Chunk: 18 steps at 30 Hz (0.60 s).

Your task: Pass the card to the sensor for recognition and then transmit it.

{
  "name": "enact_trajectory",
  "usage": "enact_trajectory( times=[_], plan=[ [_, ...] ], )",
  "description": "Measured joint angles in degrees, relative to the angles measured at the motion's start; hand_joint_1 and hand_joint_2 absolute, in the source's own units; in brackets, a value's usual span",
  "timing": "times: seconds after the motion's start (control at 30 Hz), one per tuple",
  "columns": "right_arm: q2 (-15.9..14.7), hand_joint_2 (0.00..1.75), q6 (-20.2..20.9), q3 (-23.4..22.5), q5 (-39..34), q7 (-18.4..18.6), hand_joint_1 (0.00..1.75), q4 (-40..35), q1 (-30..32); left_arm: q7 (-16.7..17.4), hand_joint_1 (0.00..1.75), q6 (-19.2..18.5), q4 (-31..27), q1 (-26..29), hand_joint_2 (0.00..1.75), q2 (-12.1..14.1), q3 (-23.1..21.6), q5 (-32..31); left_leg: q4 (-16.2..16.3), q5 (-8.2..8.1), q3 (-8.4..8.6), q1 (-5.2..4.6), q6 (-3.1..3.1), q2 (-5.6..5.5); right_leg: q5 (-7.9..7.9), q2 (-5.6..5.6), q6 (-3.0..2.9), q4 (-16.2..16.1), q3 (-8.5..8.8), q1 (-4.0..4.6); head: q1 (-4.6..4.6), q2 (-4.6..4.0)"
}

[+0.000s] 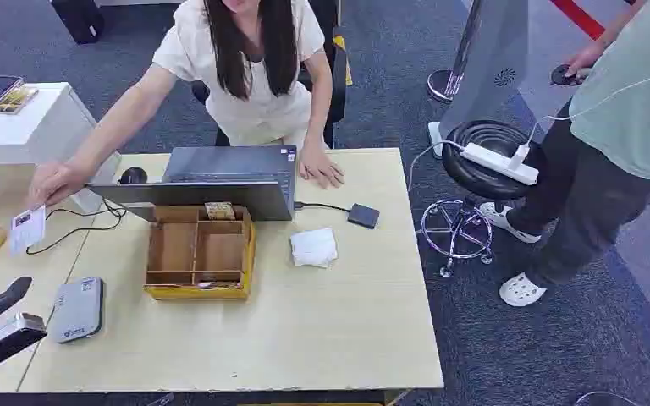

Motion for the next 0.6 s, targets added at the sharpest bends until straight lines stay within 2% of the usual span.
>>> enact_trajectory(
  times=[0.27,0.5,0.57,0.6],
  plan=[
    [0.02,1.75,0.09,0.00,0.42,-0.11,0.00,-0.04,-0.06,2.21,0.00,1.16,1.79,-4.73,1.75,0.50,-4.03,-3.46,0.00,0.01,0.01,0.00,0.00,0.03,0.02,0.04,0.00,0.00,0.03,0.00,0.02,0.00],
    [0.07,1.75,0.33,-0.02,0.26,-0.17,0.00,-0.02,-0.03,2.95,0.00,2.34,2.93,-6.57,1.75,0.68,-5.47,-3.08,0.00,0.00,-0.01,0.00,0.00,0.02,0.01,0.03,0.00,0.00,0.01,0.00,0.00,0.00],
    [0.07,1.75,0.35,-0.02,0.26,-0.20,0.00,-0.02,-0.03,2.97,0.03,2.51,3.06,-6.70,1.75,0.68,-5.58,-2.71,0.00,0.00,-0.01,0.00,0.00,0.02,0.01,0.04,0.00,0.00,0.00,0.00,0.02,0.00],
    [0.07,1.75,0.33,-0.02,0.26,-0.24,0.00,-0.02,-0.02,3.00,0.30,2.51,3.13,-6.71,1.75,0.68,-5.64,-2.54,0.00,0.00,-0.01,0.00,0.00,0.02,0.01,0.04,0.00,0.00,0.00,0.00,0.00,0.00]
  ],
)
